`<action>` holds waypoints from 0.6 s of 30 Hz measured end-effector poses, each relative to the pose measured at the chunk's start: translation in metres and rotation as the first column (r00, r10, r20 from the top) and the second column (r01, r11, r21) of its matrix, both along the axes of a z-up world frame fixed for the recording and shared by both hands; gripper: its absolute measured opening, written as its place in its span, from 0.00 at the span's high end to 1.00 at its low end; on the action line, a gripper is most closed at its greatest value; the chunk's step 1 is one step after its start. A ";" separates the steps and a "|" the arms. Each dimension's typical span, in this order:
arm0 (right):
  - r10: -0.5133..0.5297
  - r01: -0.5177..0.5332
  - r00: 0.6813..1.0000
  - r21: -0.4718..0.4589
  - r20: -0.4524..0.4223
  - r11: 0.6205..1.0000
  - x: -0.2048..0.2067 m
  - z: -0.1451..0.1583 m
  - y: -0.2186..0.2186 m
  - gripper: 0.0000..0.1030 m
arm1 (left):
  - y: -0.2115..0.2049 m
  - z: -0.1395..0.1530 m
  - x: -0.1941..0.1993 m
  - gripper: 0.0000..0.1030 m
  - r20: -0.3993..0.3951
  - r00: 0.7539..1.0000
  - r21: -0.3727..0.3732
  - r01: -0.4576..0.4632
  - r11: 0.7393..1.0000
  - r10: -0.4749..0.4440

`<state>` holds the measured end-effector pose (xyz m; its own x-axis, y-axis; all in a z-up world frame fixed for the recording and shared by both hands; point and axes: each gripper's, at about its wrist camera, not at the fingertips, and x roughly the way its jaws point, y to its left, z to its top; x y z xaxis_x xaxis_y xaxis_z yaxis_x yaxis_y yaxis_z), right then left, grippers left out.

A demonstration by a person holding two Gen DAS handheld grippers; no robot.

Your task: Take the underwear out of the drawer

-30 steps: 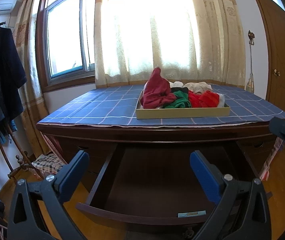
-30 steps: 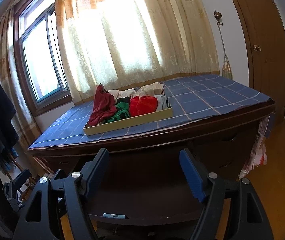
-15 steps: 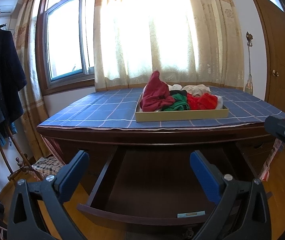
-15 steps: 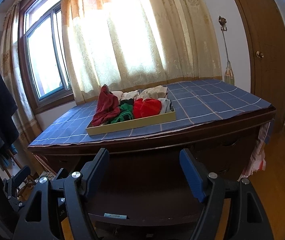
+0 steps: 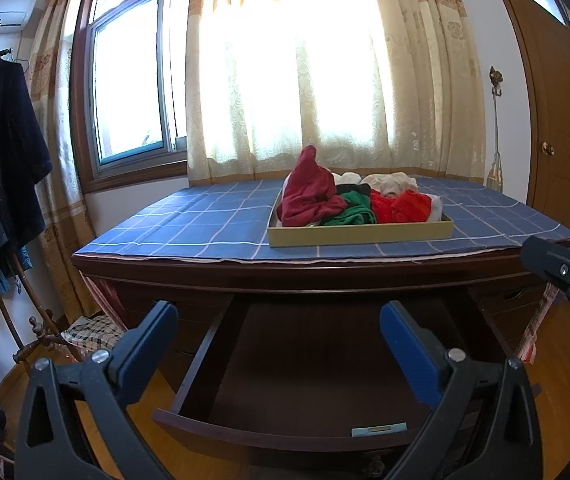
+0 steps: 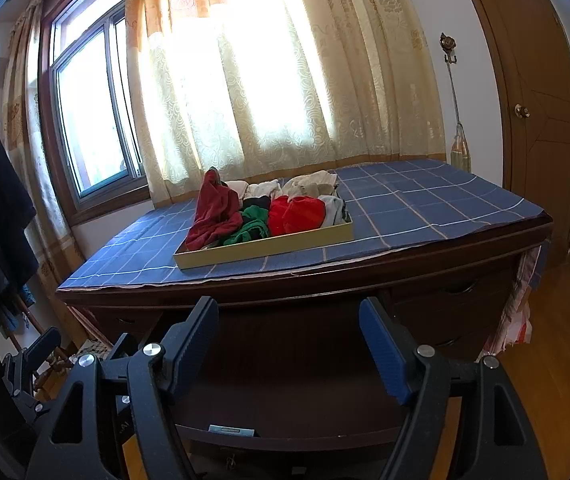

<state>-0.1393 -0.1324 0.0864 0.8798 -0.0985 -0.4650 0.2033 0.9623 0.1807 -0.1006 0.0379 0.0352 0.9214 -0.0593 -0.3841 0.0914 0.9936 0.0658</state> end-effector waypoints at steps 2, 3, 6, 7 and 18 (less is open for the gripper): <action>0.000 0.000 1.000 0.000 0.000 1.000 0.000 0.000 0.000 0.27 | 0.000 0.000 0.000 0.00 0.000 1.000 0.000 -0.001 1.000 0.001; 0.000 0.000 1.000 0.001 0.000 1.000 0.000 0.000 0.000 0.27 | 0.000 0.000 0.000 0.00 0.001 1.000 -0.001 -0.001 1.000 0.001; 0.000 0.000 1.000 0.000 0.000 1.000 0.000 0.000 0.000 0.27 | 0.000 0.001 0.000 0.00 0.001 1.000 -0.004 -0.004 1.000 0.004; 0.000 0.000 1.000 0.001 0.000 1.000 0.000 0.000 0.000 0.27 | 0.000 0.001 0.000 0.00 0.001 1.000 -0.003 -0.003 1.000 0.003; 0.000 0.000 1.000 0.001 -0.001 1.000 0.000 0.000 0.000 0.27 | 0.000 0.001 0.000 0.00 0.004 1.000 0.000 -0.003 1.000 0.003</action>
<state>-0.1395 -0.1329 0.0861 0.8795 -0.0980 -0.4658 0.2034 0.9621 0.1817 -0.1001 0.0380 0.0362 0.9231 -0.0569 -0.3802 0.0885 0.9939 0.0661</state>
